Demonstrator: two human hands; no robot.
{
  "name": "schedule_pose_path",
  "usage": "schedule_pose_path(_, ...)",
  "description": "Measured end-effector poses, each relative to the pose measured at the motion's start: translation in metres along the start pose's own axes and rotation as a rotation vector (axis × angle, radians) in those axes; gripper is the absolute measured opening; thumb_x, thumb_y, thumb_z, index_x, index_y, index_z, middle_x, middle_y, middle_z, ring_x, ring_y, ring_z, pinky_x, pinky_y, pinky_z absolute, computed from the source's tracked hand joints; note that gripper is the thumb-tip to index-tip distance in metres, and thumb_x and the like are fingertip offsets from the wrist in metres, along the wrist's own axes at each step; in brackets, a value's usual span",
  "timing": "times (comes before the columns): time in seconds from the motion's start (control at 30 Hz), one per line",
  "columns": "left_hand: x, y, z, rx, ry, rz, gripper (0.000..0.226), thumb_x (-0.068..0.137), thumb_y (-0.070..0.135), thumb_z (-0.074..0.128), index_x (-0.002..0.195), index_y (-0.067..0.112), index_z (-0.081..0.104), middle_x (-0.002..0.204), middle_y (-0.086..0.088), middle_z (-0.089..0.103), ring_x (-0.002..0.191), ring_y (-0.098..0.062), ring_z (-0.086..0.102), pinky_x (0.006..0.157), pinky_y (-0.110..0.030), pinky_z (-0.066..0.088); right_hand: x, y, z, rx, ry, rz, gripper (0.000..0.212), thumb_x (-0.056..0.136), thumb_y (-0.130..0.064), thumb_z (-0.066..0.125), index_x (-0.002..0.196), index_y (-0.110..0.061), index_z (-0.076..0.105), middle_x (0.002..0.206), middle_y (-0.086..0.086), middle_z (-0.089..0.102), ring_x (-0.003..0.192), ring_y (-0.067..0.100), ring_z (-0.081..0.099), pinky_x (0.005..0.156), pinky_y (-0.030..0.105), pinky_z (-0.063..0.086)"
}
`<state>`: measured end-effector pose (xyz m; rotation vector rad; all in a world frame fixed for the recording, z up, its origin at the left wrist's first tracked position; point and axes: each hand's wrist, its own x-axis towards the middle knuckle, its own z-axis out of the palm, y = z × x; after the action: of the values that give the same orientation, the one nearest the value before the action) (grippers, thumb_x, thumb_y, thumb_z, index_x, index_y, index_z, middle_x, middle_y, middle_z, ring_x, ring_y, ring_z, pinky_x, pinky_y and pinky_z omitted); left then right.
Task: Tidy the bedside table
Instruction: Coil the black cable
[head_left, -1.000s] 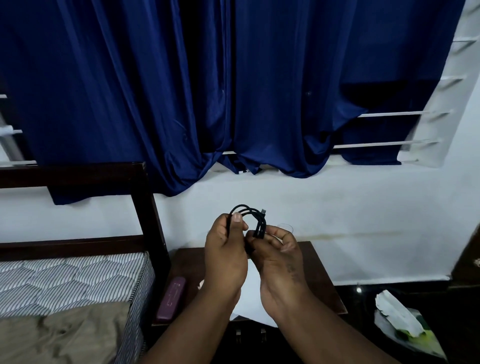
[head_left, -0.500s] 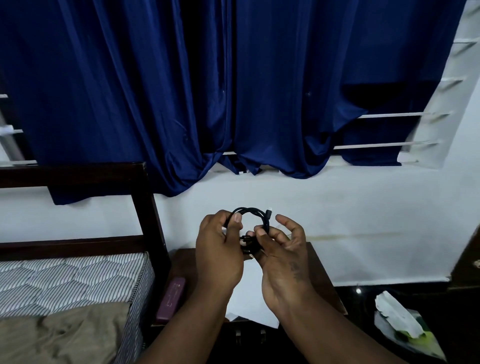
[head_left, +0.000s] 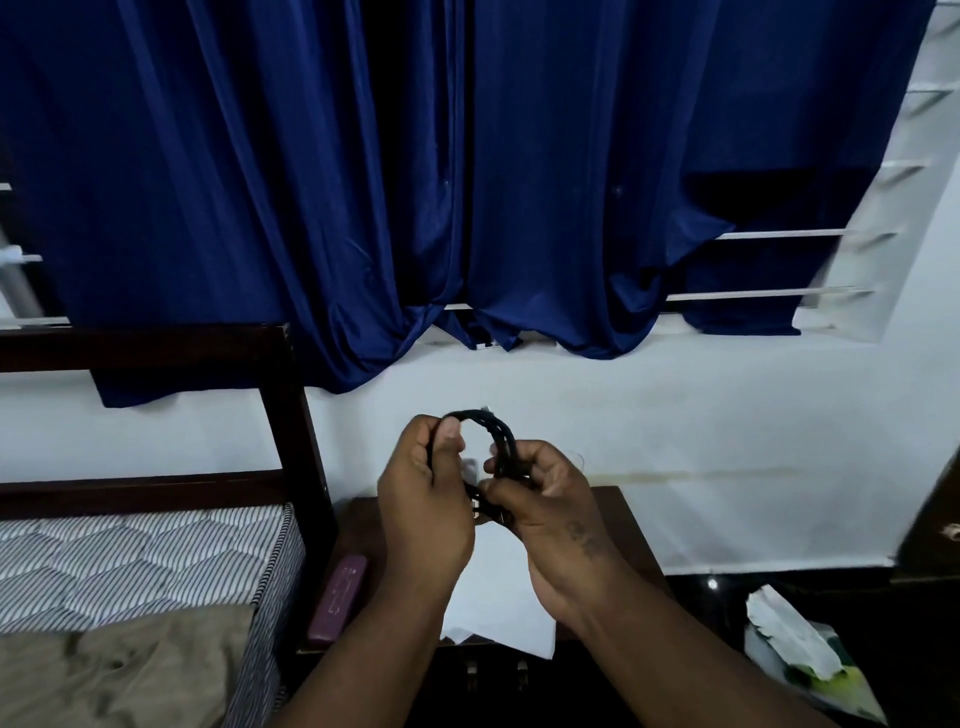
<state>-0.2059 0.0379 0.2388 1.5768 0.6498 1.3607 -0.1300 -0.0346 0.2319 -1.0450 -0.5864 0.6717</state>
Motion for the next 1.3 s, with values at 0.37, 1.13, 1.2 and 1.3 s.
schedule_pose_path(0.37, 0.01, 0.003, -0.002, -0.294, 0.3, -0.218, 0.048, 0.103, 0.035, 0.057, 0.06, 0.02, 0.04, 0.048, 0.012, 0.033, 0.042, -0.005, 0.027, 0.042, -0.023, 0.027, -0.011, 0.035, 0.006, 0.045, -0.176, 0.038, 0.045, 0.073, 0.0, 0.081, 0.115, -0.001, 0.067, 0.107, 0.02, 0.076, 0.087, 0.023, 0.069, 0.08, 0.033, 0.058)
schedule_pose_path(1.13, 0.042, -0.113, -0.082, -0.064, -0.173, -0.674, 0.024, 0.099, 0.004, 0.05, 0.1, 0.006, 0.075, 0.089, -0.009, 0.08, 0.089, -0.026, 0.072, 0.08, -0.038, 0.055, 0.069, 0.121, 0.009, -0.033, 0.005, 0.403, 0.038, 0.086, 0.003, 0.075, 0.121, 0.0, 0.062, 0.105, 0.018, 0.077, 0.095, 0.027, 0.076, 0.068, 0.028, 0.061)
schedule_pose_path(1.2, 0.05, -0.128, -0.093, -0.057, -0.168, -0.711, 0.022, 0.1, 0.002, 0.053, 0.099, 0.009, 0.074, 0.087, -0.007, 0.08, 0.085, -0.022, 0.074, 0.075, -0.034, 0.057, 0.083, 0.139, 0.015, -0.046, -0.009, 0.437, 0.038, 0.087, 0.003, 0.075, 0.122, 0.0, 0.063, 0.113, 0.023, 0.075, 0.103, 0.031, 0.074, 0.069, 0.027, 0.062)
schedule_pose_path(1.3, 0.064, -0.157, -0.106, -0.086, -0.138, -0.797, 0.016, 0.102, 0.002, 0.055, 0.107, 0.005, 0.069, 0.098, -0.013, 0.078, 0.086, -0.021, 0.074, 0.069, -0.03, 0.059, 0.108, 0.172, 0.026, -0.087, -0.02, 0.483, 0.037, 0.088, 0.004, 0.073, 0.123, 0.002, 0.063, 0.118, 0.025, 0.073, 0.105, 0.032, 0.073, 0.068, 0.026, 0.063)
